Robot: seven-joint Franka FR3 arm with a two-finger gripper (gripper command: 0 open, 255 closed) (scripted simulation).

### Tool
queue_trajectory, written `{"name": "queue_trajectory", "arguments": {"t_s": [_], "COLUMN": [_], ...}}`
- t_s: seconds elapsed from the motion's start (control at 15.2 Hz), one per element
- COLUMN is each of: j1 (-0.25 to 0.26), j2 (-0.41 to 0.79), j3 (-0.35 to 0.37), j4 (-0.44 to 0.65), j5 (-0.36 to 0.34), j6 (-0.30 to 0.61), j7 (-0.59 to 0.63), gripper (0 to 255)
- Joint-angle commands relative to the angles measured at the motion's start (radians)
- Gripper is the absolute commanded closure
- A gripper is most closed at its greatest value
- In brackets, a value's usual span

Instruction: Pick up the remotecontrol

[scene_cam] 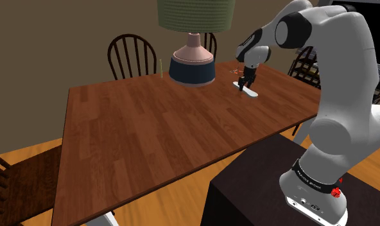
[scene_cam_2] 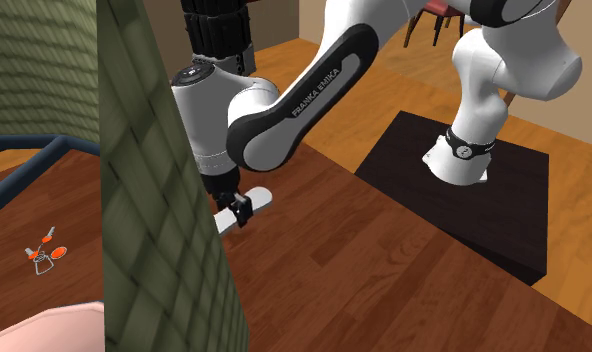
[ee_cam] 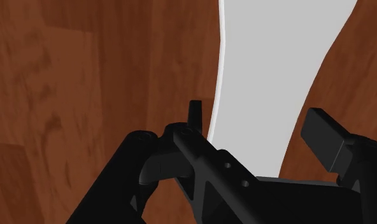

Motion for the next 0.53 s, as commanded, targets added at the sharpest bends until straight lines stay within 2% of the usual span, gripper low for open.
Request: {"name": "queue_trajectory", "arguments": {"t_s": [0.0, 0.46], "j1": [0.002, 0.009], "j2": [-0.015, -0.057], "j3": [-0.005, -0.016], "j4": [0.002, 0.008], "j5": [-0.005, -0.021], "j6": [-0.017, -0.063], "j7": [0.002, 0.012], "gripper": [255, 255]}}
